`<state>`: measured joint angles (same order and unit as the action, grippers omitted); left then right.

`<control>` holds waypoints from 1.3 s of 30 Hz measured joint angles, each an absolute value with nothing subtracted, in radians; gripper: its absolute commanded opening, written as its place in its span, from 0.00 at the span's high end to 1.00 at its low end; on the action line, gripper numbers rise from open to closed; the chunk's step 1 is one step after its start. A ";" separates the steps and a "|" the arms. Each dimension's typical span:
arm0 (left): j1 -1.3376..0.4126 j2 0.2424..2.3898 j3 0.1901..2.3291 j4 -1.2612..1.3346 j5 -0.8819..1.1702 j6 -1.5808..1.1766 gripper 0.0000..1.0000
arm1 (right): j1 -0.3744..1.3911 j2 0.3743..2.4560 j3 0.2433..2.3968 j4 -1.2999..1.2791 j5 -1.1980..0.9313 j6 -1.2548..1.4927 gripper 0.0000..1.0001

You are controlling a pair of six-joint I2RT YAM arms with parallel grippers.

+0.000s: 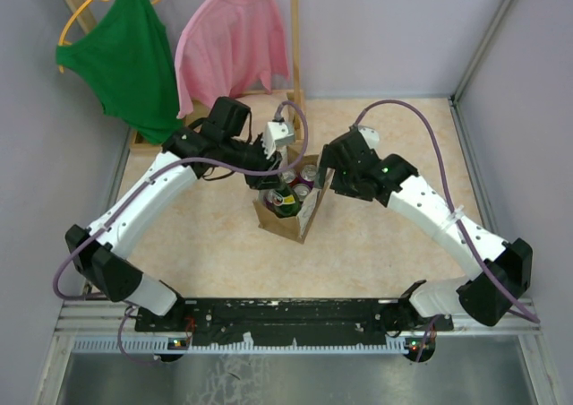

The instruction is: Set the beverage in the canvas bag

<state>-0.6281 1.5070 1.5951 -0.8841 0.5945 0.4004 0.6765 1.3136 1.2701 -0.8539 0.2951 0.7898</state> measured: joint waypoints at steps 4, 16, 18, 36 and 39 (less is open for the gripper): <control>-0.644 1.530 1.595 -0.877 0.585 0.417 1.00 | 0.677 1.309 1.270 -0.855 0.295 0.790 0.01; -0.664 1.575 1.569 -0.876 0.557 0.472 1.00 | 0.671 1.269 1.228 -0.860 0.303 0.807 0.01; -0.666 1.576 1.558 -0.876 0.548 0.477 1.00 | 0.670 1.269 1.224 -0.859 0.304 0.808 0.01; -0.756 1.585 1.455 -0.806 0.467 0.524 1.00 | 0.653 1.252 1.204 -0.859 0.304 0.809 0.01; -0.759 1.585 1.440 -0.793 0.459 0.528 1.00 | 0.649 1.247 1.204 -0.859 0.304 0.812 0.01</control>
<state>-0.7593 1.5852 1.4403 -0.7925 0.4595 0.5282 0.6491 1.2469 1.2037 -0.8589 0.3042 0.8124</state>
